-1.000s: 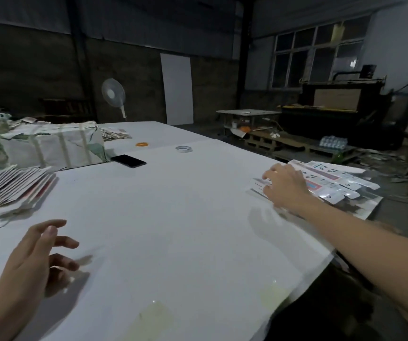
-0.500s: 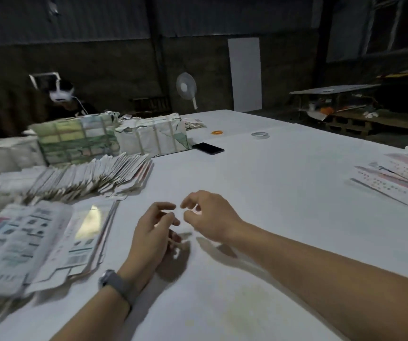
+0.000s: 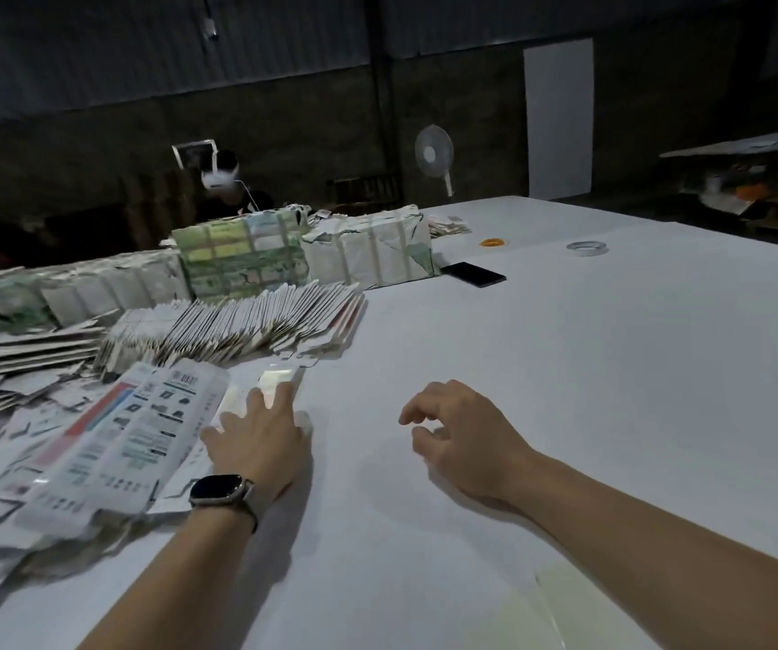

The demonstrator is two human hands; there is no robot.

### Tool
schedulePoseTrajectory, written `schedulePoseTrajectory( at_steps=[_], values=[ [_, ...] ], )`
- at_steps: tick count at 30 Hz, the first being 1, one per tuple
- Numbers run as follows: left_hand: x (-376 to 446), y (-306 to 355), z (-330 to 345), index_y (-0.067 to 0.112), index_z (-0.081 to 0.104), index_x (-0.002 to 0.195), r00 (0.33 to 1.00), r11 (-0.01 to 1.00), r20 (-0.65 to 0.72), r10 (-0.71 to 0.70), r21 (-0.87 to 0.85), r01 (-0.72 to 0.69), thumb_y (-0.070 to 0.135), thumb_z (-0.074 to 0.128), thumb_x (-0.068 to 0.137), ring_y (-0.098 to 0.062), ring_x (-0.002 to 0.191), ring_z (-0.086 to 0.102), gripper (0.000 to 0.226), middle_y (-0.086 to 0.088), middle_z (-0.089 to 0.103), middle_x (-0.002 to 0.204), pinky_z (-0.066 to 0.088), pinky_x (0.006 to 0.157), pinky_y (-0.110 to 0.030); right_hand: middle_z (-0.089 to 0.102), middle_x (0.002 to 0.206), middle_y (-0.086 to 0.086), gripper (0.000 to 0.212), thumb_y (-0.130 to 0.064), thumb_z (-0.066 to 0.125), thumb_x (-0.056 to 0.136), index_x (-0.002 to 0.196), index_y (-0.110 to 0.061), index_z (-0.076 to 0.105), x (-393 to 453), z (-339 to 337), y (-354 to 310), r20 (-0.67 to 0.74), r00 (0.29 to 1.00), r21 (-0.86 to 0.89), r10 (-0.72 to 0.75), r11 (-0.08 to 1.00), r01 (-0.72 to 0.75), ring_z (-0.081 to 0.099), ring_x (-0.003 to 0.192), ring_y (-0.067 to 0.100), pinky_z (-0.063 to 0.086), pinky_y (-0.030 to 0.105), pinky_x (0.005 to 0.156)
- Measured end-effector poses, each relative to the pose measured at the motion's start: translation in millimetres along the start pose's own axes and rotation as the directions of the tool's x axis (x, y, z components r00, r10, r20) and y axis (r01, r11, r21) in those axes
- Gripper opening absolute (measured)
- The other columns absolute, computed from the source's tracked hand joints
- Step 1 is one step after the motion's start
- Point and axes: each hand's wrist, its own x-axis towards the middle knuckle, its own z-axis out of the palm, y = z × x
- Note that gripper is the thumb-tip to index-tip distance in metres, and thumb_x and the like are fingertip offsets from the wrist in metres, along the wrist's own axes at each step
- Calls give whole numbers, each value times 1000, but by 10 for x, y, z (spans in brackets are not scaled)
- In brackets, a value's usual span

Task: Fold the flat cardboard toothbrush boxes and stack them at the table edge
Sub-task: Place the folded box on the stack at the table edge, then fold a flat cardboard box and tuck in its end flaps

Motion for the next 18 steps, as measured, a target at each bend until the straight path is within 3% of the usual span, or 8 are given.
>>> schedulePoseTrajectory(
  at_steps=[3, 9, 12, 14, 16, 18],
  values=[
    [-40, 7, -41, 30, 34, 138, 991, 994, -102, 86, 71, -79, 36, 39, 102, -36, 117, 58, 38, -3, 56, 129, 41, 98, -50, 63, 100, -14, 17, -20, 58, 91, 102, -27, 70, 3, -11, 2, 3, 1000, 8, 11, 1000, -11, 50, 100, 8, 45, 33, 90],
    [-139, 146, -162, 27, 45, 128, 944, 981, -275, 184, 115, -157, 18, 50, 93, -30, 111, 60, 37, 2, 63, 120, 40, 91, -44, 61, 96, -16, 19, -19, 58, 92, 106, -27, 69, 9, -6, -1, 6, 1000, 32, 25, 999, -25, 51, 99, 9, 46, 32, 89],
    [-223, 290, -231, 23, 51, 134, 815, 954, -516, 263, 13, -300, -1, 50, 86, -33, 100, 61, 54, -2, 65, 118, 42, 76, -40, 60, 89, -18, 21, -22, 59, 93, 112, -29, 66, 26, -20, -1, -44, 997, 132, 66, 989, -60, 55, 91, 4, 44, 25, 84],
    [-298, 432, -270, 16, 55, 135, 756, 849, -597, 269, -224, -479, -8, 53, 85, -30, 93, 63, 56, -4, 66, 120, 42, 66, -33, 62, 85, -15, 22, -29, 60, 95, 117, -30, 63, 35, -32, -6, -74, 991, 240, 112, 966, -91, 56, 78, -1, 42, 19, 76],
    [-350, 541, -317, 11, 56, 134, 728, 680, -653, 211, -437, -589, -7, 56, 89, -17, 86, 63, 49, 1, 63, 120, 46, 69, -21, 63, 82, -15, 25, -38, 59, 95, 120, -34, 60, 33, -34, -8, -89, 981, 382, 173, 915, -127, 57, 74, -1, 43, 14, 72],
    [-413, 613, -347, 16, 56, 130, 726, 514, -676, 129, -581, -632, 3, 55, 93, -8, 84, 61, 39, 7, 59, 116, 49, 70, -10, 63, 83, -11, 29, -44, 59, 95, 123, -35, 59, 32, -40, 0, -82, 971, 490, 224, 858, -157, 59, 79, 2, 50, 20, 75]
  ],
)
